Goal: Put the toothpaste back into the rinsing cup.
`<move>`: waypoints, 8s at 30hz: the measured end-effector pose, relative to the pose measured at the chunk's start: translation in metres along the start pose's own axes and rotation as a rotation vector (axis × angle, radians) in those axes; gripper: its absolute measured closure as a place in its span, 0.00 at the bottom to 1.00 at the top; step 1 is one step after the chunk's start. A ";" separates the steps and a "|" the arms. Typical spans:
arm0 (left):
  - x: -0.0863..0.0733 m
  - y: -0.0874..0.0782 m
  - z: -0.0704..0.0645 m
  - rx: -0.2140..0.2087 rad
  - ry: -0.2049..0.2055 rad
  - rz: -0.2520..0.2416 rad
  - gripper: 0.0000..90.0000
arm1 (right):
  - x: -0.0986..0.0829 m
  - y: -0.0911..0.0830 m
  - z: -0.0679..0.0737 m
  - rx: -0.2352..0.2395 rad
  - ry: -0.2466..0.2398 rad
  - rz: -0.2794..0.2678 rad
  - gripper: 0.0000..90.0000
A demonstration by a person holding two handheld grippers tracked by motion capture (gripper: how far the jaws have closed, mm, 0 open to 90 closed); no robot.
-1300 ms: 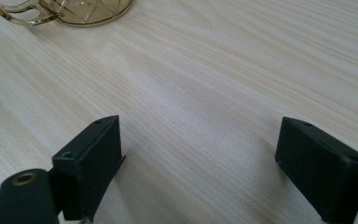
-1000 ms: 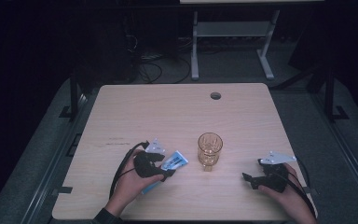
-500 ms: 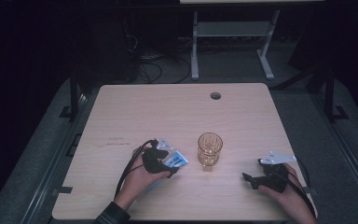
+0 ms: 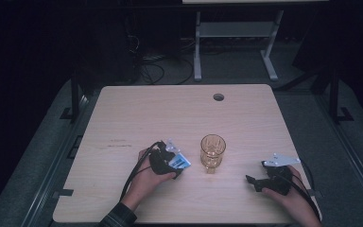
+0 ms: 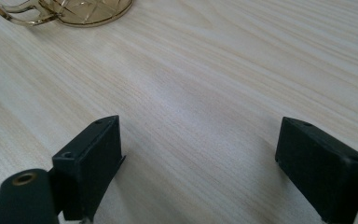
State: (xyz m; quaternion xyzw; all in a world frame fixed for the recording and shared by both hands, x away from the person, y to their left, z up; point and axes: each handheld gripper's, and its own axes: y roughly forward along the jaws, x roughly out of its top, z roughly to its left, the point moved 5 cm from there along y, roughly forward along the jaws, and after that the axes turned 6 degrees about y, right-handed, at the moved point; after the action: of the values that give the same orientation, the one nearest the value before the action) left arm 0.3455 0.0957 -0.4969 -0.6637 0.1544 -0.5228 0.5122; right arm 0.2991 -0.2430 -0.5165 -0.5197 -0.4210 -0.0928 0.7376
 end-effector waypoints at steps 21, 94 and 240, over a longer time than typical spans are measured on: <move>0.002 -0.004 -0.006 -0.019 -0.002 0.020 0.58 | 0.000 0.000 0.000 0.000 0.000 0.000 0.15; 0.002 -0.100 0.009 -0.238 -0.046 -0.447 0.81 | 0.000 0.000 0.000 0.000 0.000 0.000 0.15; 0.208 -0.089 -0.001 -0.452 0.240 -0.778 0.80 | 0.000 0.000 0.001 0.005 0.000 0.001 0.15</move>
State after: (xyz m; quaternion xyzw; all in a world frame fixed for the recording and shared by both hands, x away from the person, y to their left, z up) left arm 0.3996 -0.0206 -0.3111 -0.7022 0.0621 -0.7023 0.0991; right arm 0.2986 -0.2424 -0.5163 -0.5179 -0.4209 -0.0915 0.7391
